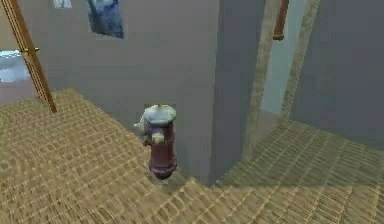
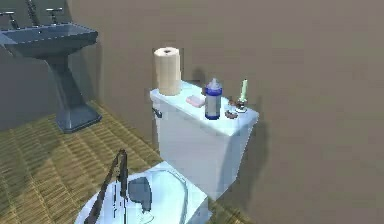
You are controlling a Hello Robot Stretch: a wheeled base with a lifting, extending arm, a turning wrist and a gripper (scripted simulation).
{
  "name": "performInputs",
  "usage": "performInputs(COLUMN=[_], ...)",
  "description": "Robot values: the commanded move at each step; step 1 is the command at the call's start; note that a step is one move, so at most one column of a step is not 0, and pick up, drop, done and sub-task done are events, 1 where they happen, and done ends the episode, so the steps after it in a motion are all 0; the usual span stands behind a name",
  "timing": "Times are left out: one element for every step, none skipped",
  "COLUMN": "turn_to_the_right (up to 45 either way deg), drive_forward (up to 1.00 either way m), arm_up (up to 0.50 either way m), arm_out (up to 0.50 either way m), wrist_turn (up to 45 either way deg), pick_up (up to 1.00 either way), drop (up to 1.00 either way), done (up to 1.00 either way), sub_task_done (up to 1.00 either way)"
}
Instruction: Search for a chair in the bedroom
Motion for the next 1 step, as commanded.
performInputs(turn_to_the_right=[-42.0], drive_forward=[0.0], arm_up=[0.0], arm_out=[0.0], wrist_turn=[0.0], pick_up=[0.0], drop=[0.0], done=[0.0], sub_task_done=[0.0])
